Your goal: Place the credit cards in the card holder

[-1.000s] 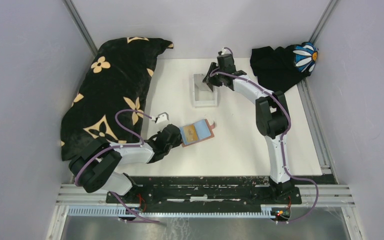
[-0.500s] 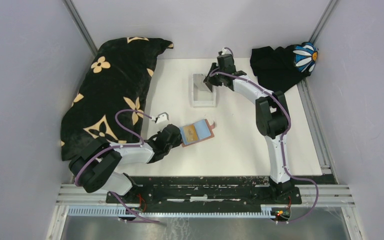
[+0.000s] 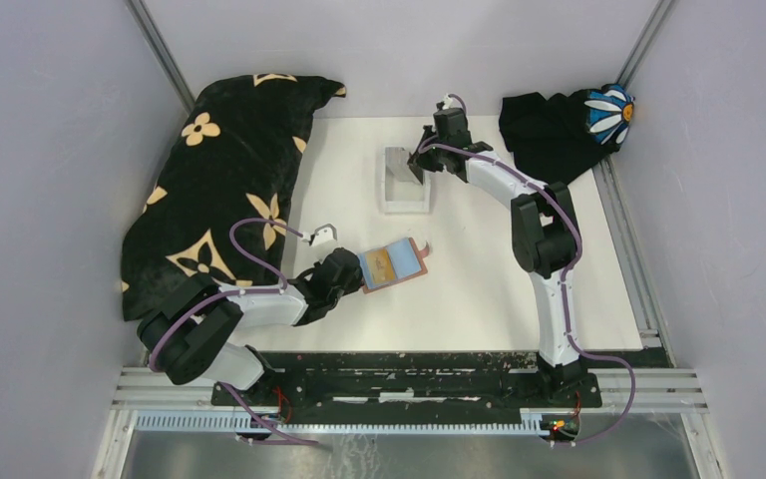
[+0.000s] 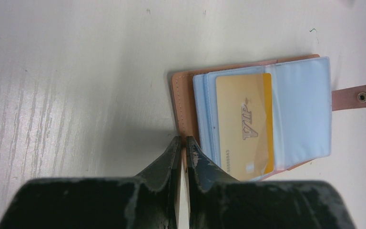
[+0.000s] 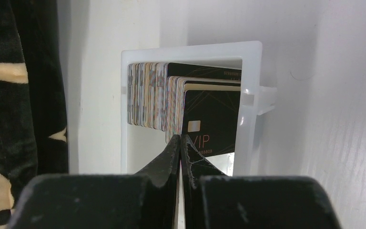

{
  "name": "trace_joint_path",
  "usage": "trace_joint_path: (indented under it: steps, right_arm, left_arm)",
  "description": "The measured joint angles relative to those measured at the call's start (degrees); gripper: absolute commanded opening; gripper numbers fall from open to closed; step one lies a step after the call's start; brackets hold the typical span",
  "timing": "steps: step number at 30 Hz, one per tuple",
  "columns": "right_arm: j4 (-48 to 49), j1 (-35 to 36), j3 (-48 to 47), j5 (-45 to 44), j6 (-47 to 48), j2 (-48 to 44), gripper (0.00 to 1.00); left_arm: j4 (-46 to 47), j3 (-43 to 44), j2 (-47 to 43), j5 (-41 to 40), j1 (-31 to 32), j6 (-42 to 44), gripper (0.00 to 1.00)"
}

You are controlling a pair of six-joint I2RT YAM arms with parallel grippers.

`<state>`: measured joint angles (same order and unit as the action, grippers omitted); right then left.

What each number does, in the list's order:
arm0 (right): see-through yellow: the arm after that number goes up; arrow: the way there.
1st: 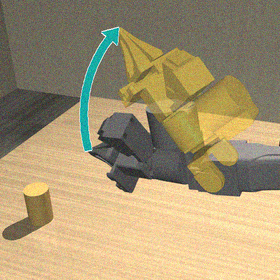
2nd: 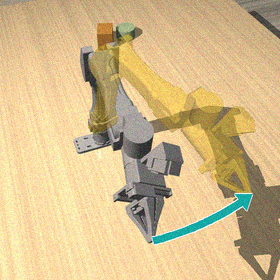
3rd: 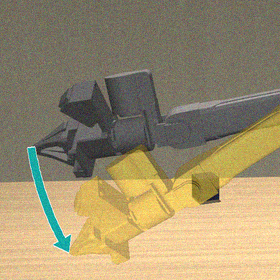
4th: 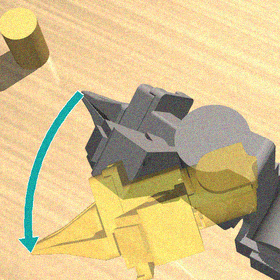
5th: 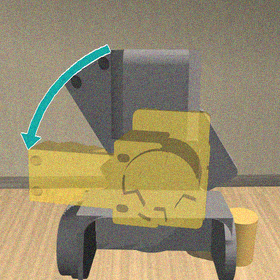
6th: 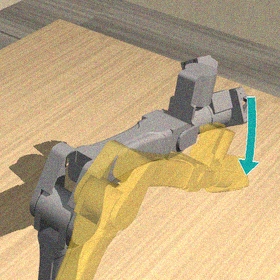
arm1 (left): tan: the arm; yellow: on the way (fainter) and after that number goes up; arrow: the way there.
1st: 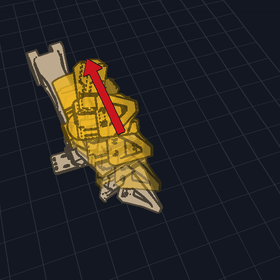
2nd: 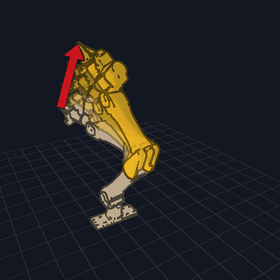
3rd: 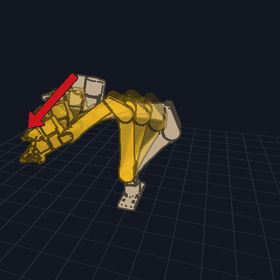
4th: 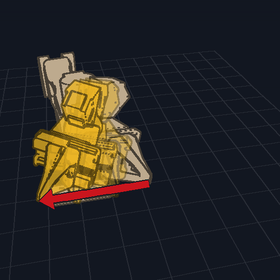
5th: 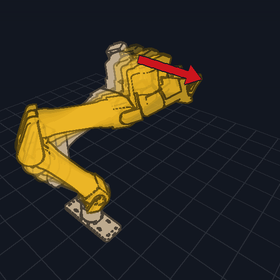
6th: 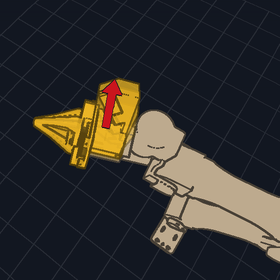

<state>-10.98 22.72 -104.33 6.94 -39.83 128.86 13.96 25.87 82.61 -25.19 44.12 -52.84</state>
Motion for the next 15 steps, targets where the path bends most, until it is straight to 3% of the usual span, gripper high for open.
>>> trace_joint_path:
  steps: [4,9,11,15]
  right_arm:
    - [0.0,0.0,0.3,0.0,0.0,-0.5,0.04]
    - [-0.3,0.2,0.7,-0.1,0.2,-1.0,0.35]
    - [-0.5,0.2,0.7,-0.3,0.6,-1.0,0.41]
    - [-0.7,0.2,0.7,-0.8,1.1,-1.0,0.43]
  left_arm:
    - [0.0,0.0,0.0,0.0,0.0,0.0,0.14]
    - [0.0,0.0,0.0,0.0,0.0,0.0,0.14]
    - [0.0,0.0,0.0,0.0,0.0,0.0,0.14]
    - [0.0,0.0,0.0,0.0,0.0,0.0,0.14]
